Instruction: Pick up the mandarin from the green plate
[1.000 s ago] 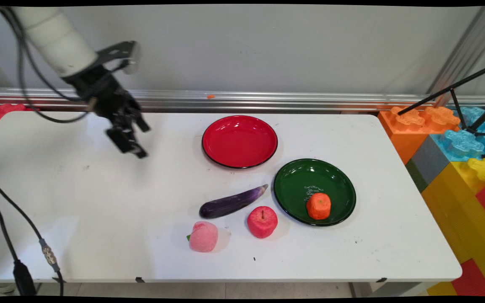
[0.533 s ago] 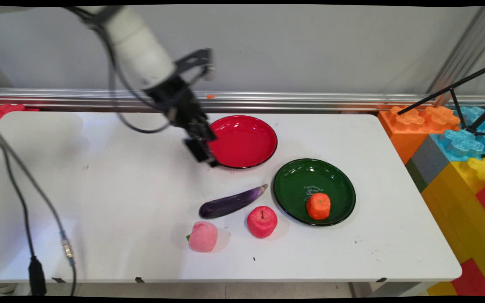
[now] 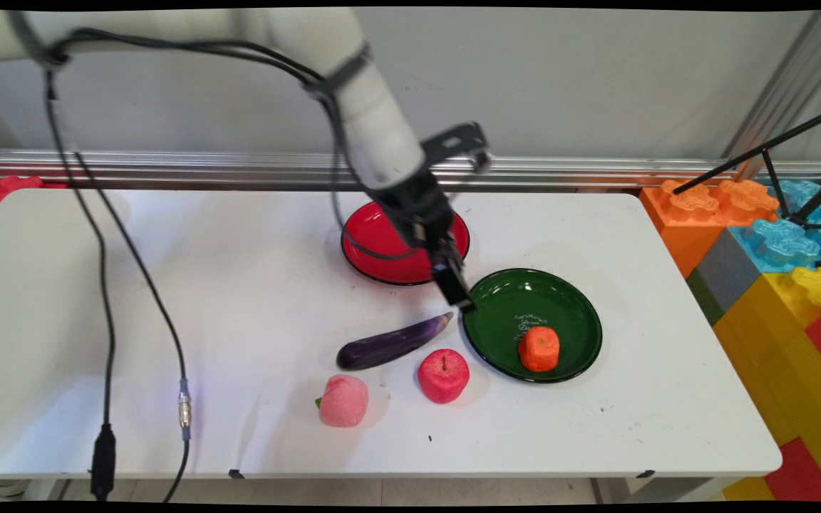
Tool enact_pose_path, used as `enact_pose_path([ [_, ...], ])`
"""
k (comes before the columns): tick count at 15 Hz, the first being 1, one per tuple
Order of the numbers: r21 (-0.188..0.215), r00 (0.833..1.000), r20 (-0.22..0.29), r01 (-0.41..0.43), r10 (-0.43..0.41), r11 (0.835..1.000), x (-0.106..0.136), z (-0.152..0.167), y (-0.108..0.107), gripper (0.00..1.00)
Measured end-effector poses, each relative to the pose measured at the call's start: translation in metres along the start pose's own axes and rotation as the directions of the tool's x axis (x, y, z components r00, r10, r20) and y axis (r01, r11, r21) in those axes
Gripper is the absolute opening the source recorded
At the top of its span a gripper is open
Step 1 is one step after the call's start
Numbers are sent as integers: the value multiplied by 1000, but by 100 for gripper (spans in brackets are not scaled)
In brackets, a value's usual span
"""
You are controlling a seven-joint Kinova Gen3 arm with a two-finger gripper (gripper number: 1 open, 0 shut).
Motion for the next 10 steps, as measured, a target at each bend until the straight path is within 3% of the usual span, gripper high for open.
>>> enact_pose_path([
  [3, -10, 1000, 7, 0, 0, 1000, 22, 36, 4, 100],
  [10, 5, 1000, 22, -7, 7, 1000, 46, 108, 9, 100],
])
